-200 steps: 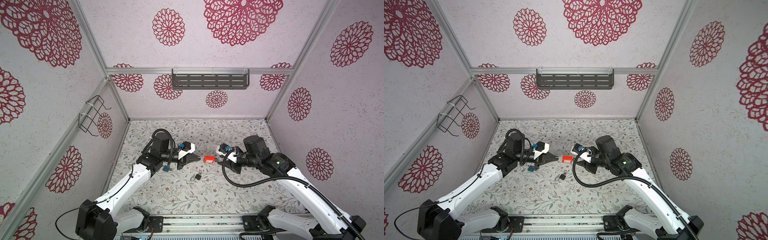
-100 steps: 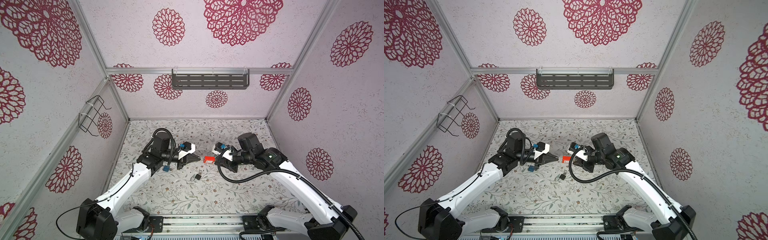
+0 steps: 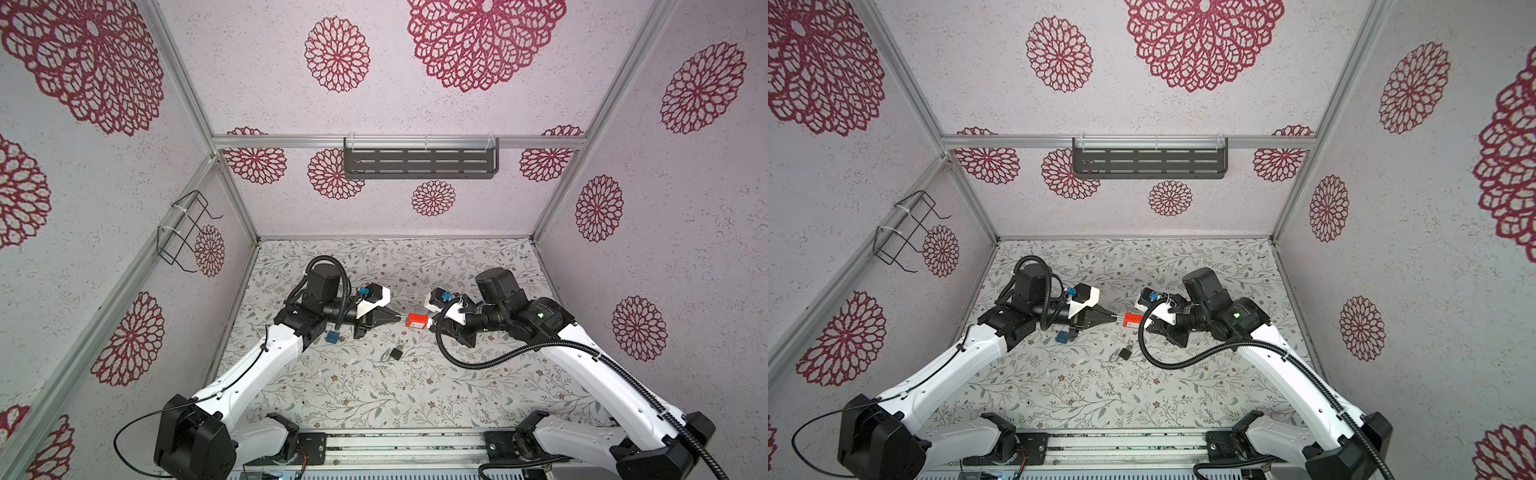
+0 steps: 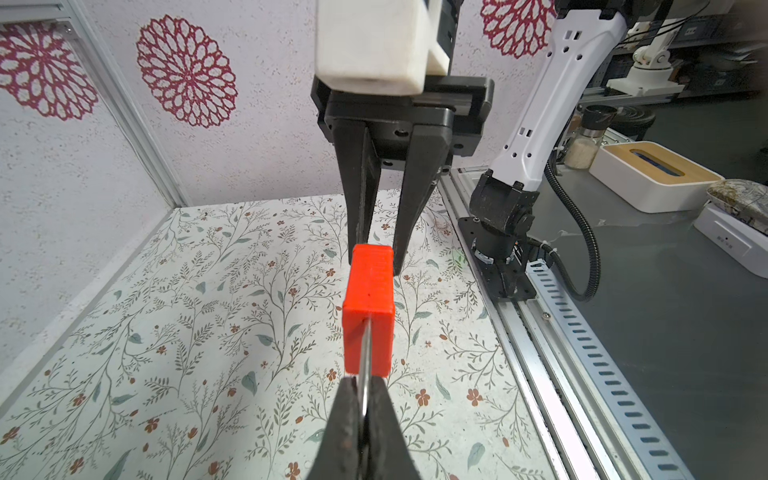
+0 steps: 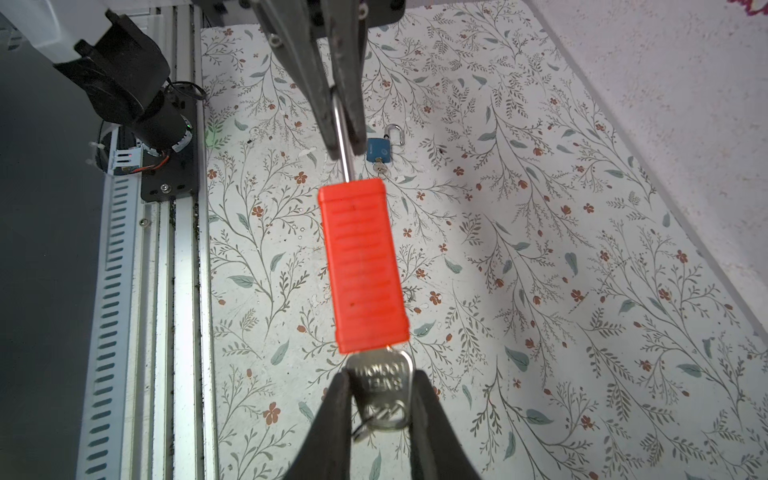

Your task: Lock with the key

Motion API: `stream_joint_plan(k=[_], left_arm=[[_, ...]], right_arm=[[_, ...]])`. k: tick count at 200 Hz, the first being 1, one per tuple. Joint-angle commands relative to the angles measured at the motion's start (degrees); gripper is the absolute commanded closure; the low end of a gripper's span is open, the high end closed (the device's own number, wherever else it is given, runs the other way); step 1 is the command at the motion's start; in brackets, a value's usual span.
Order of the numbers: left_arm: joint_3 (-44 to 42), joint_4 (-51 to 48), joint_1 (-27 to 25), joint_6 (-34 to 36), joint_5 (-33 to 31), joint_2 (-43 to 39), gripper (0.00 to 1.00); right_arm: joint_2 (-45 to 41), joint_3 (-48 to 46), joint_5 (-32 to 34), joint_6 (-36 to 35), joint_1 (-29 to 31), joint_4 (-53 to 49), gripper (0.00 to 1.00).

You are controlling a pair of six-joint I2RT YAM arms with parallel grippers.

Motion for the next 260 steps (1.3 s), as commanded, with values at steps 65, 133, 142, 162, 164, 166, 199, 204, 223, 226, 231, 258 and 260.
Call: stream_joint_plan(k=[65, 133, 142, 162, 164, 166, 199, 204, 223, 226, 231, 258, 260], left_arm=[[0.00, 9.55, 0.01, -8.23, 4.54, 1.39, 1.00], [-0.09, 9.53, -0.10, -8.04, 4.32, 1.31, 1.00], [-0.09, 9.51, -0.06, -8.00, 4.32, 1.31, 1.00], [-0.06, 9.50, -0.11, -7.83, 4.58, 1.46, 1.00], [-0.06, 9.50, -0.11, -7.78, 4.58, 1.48, 1.00], [-0.06, 9.44, -0.11, -7.82, 4.56, 1.48, 1.00], [0.23, 8.30, -0.06, -6.87, 5.06, 2.00, 1.00], [0.42, 7.70, -0.09, -6.36, 5.19, 2.10, 1.00], [1.63, 4.81, -0.16, -4.58, 5.20, 2.43, 1.00], [1.80, 4.31, -0.16, -4.31, 5.20, 2.45, 1.00], [2.07, 3.58, -0.16, -3.79, 5.20, 2.45, 1.00], [2.96, 0.23, -0.29, -1.53, 4.94, 2.54, 1.00], [2.98, 0.13, -0.42, -1.44, 4.93, 2.54, 1.00]], right_arm=[[-6.66, -4.66, 3.35, -1.93, -0.11, 11.98, 0.84], [-8.56, -5.97, 6.14, -3.78, -0.11, 12.69, 0.80], [-8.79, -6.20, 6.57, -3.87, -0.11, 12.84, 0.78], [-8.88, -6.22, 7.12, -3.79, -0.11, 12.44, 0.72], [-8.80, -6.20, 7.14, -3.83, -0.11, 12.36, 0.71], [-8.74, -6.19, 7.14, -3.81, -0.11, 12.28, 0.71], [-6.70, -4.38, 5.30, -3.09, -0.11, 10.32, 0.68], [-6.18, -3.94, 5.13, -3.16, -0.11, 9.90, 0.68], [-4.85, -2.60, 5.03, -3.34, -0.11, 8.31, 0.66], [-4.65, -2.35, 4.95, -3.43, -0.13, 7.93, 0.65], [-4.36, -2.00, 4.74, -3.52, -0.11, 7.27, 0.65], [-3.75, -0.95, 3.50, -3.25, -0.03, 6.16, 0.65], [-3.74, -0.95, 3.42, -3.19, -0.02, 6.18, 0.65]])
